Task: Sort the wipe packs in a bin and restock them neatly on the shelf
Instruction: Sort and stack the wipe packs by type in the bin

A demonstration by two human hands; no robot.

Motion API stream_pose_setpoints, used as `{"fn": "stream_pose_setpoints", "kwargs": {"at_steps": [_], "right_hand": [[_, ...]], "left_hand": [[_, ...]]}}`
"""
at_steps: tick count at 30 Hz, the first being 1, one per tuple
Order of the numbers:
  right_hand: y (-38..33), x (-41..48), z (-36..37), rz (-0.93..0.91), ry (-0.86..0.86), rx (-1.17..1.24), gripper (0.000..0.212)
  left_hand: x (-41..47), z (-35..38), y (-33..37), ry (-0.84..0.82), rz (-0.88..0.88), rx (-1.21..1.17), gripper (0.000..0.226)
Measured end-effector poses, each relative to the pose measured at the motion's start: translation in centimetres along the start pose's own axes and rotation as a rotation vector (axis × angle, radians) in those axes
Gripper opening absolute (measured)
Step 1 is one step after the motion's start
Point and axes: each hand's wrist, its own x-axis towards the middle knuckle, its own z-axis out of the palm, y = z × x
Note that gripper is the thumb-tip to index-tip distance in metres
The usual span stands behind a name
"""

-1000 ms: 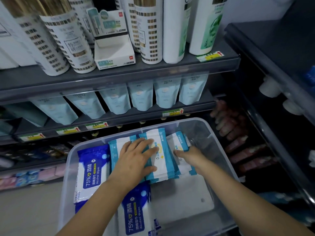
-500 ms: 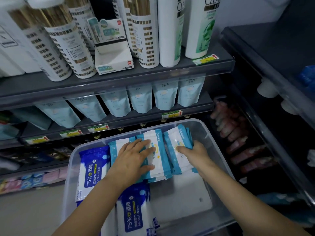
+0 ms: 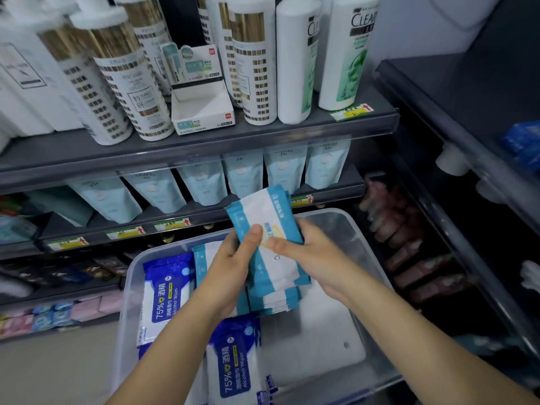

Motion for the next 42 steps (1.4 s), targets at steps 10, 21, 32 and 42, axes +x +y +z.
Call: {"fn": "stream_pose_setpoints", "kwargs": {"at_steps": [10, 21, 32, 42], "right_hand": [[4.7, 3.2, -0.7, 0.307, 0.208, -0.346, 0.069], [6.5, 5.8, 1.5, 0.372, 0.212, -0.310, 0.037], [7.0, 6.7, 1.6, 0.446, 0.172, -0.263, 0.053], [6.4, 6.3, 2.2, 0.379, 0.165, -0.278, 0.047]], "left_hand": [[-1.2, -6.9, -0.6, 0.403, 0.010, 0.049, 0.019], [-2.1, -9.6, -1.6, 0.423, -0.037, 0.252, 0.041], [-1.1, -10.3, -1.8, 0.428, -0.053, 0.184, 0.037], [-0.9, -10.1, -1.9, 0.392, -0.046, 0.147, 0.032]]}}
